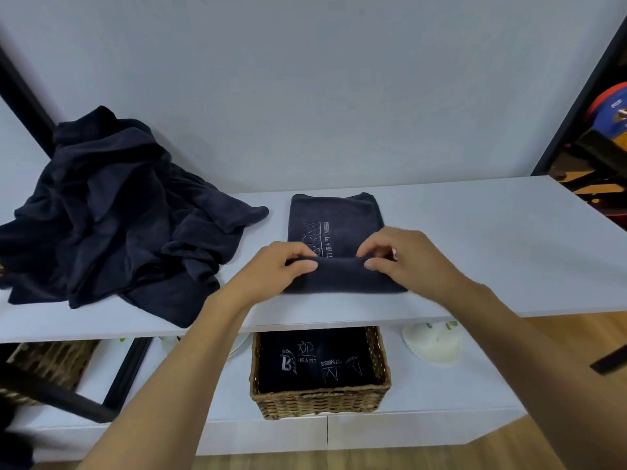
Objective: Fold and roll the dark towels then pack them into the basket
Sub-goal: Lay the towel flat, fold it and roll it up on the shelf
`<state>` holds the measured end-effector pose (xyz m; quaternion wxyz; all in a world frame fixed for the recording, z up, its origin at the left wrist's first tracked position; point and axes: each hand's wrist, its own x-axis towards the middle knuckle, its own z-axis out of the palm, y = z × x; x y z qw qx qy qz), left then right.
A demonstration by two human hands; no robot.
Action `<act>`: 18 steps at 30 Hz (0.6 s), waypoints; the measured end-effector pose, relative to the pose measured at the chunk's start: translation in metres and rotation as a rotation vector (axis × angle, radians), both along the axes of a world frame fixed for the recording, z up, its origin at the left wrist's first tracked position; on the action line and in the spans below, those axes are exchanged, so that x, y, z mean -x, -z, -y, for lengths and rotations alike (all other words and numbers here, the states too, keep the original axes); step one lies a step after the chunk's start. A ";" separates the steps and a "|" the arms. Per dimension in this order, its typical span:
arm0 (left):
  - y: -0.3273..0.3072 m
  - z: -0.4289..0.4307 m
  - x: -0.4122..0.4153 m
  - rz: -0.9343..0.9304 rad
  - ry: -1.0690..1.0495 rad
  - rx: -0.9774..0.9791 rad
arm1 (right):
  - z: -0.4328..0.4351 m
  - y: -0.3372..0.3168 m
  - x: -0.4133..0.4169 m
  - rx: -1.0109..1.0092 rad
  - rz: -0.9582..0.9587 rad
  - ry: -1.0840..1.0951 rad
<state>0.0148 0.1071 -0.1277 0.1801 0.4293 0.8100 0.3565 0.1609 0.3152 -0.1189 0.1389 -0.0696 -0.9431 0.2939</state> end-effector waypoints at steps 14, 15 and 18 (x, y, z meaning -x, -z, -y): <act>0.016 -0.009 -0.007 -0.730 0.021 0.034 | -0.016 -0.008 0.020 0.222 0.261 -0.136; 0.010 -0.010 -0.007 -0.583 0.037 0.035 | -0.019 -0.013 0.019 0.302 0.332 -0.154; -0.005 -0.012 0.005 -0.136 0.093 0.097 | -0.021 -0.015 0.014 0.393 0.403 -0.158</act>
